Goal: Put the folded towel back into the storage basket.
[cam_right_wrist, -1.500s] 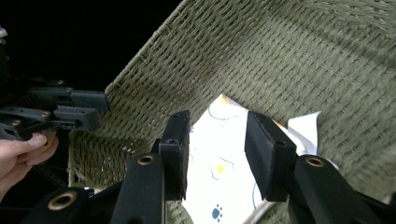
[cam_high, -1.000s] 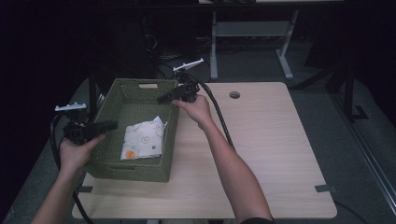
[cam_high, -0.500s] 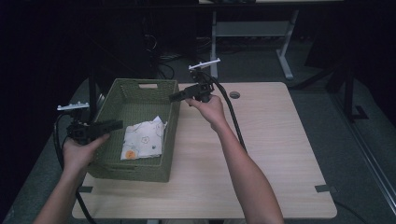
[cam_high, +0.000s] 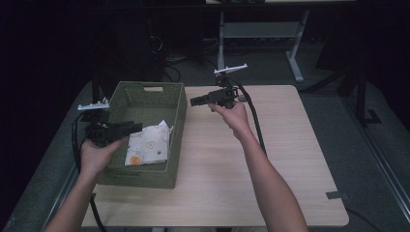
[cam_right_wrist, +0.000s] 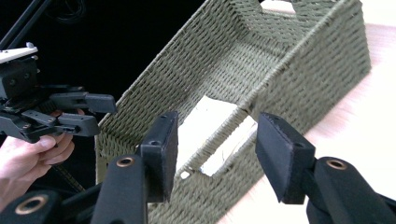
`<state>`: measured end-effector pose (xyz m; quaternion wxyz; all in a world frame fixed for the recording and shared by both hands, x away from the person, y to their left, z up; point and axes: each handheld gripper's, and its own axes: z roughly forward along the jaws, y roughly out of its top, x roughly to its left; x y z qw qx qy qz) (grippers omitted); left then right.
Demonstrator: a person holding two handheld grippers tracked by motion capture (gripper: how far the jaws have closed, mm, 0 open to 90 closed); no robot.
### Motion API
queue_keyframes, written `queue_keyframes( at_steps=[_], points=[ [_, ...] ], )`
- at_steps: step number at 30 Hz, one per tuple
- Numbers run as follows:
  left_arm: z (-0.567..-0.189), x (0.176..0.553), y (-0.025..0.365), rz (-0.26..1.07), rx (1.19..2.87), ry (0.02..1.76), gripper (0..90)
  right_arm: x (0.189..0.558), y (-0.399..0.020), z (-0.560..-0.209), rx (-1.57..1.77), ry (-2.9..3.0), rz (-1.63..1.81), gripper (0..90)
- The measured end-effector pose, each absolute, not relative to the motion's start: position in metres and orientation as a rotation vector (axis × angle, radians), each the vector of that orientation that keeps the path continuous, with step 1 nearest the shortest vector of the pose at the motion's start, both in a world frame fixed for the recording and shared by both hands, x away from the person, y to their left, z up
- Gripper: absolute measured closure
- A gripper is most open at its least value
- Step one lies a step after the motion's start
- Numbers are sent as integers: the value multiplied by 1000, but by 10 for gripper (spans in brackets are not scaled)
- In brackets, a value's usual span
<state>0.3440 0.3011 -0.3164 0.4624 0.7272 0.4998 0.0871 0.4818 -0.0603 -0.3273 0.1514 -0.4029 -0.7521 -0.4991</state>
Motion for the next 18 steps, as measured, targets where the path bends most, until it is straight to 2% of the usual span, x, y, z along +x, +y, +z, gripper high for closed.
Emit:
queue_keyframes(
  at_steps=[18],
  points=[
    [-311,344,265,202,1804,1190,469,473,-101,-334,-1189,-2116,-1458,436]
  ],
)
